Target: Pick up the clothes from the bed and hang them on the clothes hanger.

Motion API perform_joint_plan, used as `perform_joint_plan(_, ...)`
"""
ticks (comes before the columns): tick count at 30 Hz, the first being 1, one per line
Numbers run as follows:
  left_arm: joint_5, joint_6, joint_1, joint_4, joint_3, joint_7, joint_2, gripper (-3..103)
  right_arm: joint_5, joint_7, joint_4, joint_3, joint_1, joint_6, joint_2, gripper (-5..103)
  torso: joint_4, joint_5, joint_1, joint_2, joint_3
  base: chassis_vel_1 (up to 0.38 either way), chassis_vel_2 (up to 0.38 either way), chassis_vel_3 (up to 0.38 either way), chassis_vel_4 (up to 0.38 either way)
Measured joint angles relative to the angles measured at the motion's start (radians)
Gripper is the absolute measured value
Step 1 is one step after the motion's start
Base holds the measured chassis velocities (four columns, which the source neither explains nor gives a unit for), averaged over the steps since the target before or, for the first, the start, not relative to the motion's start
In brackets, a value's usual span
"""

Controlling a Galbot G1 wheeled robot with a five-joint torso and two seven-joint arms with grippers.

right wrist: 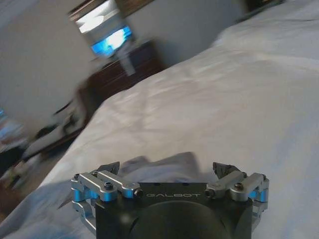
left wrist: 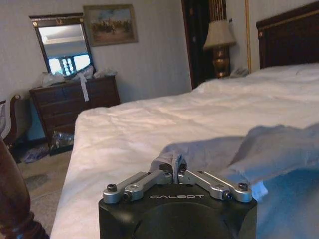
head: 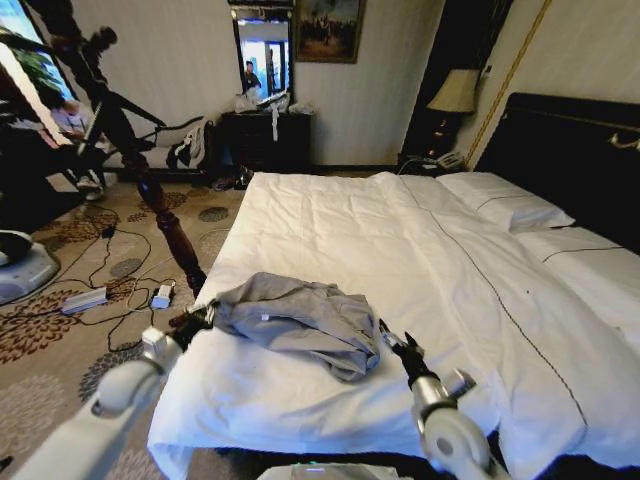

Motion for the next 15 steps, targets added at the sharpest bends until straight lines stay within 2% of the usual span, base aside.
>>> perform_joint_plan(2,0.030,-0.008,0.012,0.008,0.003,-0.001,-0.008,0,0.009,-0.067,-0.008,-0.008,0.051,-0.045,-0.088,100,0.0000,0.0000,0.000,0.000,0.000,0.000,0.000,0.000,0.000)
perform_joint_plan(4,0.060,-0.015,0.022,0.013,0.004,-0.001,-0.021,0,0.026,-0.098,-0.012,-0.021,0.096,-0.089,-0.166,100,0.0002,-0.0002,0.000,0.000,0.000,0.000,0.000,0.000,0.000)
perform_joint_plan(5,0.060,-0.015,0.022,0.013,0.004,-0.001,-0.021,0,0.026,-0.098,-0.012,-0.021,0.096,-0.089,-0.166,100,0.0002,-0.0002,0.000,0.000,0.000,0.000,0.000,0.000,0.000)
perform_joint_plan(9,0.111,-0.030,0.034,0.025,0.007,0.000,-0.065,0,0.098,-0.127,-0.044,-0.085,0.199,-0.173,-0.271,100,0.0003,-0.0003,0.000,0.000,0.000,0.000,0.000,0.000,0.000)
perform_joint_plan(10,0.120,-0.034,0.038,0.025,0.006,0.001,-0.076,0,0.124,-0.154,-0.055,-0.099,0.224,-0.208,-0.283,100,0.0003,-0.0004,0.000,0.000,0.000,0.000,0.000,0.000,0.000)
perform_joint_plan(11,0.120,-0.034,0.038,0.025,0.006,0.001,-0.076,0,0.124,-0.154,-0.055,-0.099,0.224,-0.208,-0.283,100,0.0003,-0.0004,0.000,0.000,0.000,0.000,0.000,0.000,0.000)
perform_joint_plan(13,0.135,-0.041,0.056,0.017,-0.005,0.002,-0.094,0,0.180,-0.188,-0.081,-0.145,0.295,-0.303,-0.279,100,-0.0001,-0.0007,0.000,0.000,0.000,0.000,0.000,0.000,0.000)
perform_joint_plan(14,0.141,-0.046,0.068,0.010,-0.016,0.002,-0.101,0,0.200,-0.176,-0.100,-0.183,0.345,-0.345,-0.256,100,0.0000,-0.0003,0.000,0.000,0.000,0.000,0.000,0.000,0.000)
perform_joint_plan(15,0.141,-0.046,0.068,0.010,-0.016,0.002,-0.101,0,0.200,-0.176,-0.100,-0.183,0.345,-0.345,-0.256,100,0.0000,-0.0003,0.000,0.000,0.000,0.000,0.000,0.000,0.000)
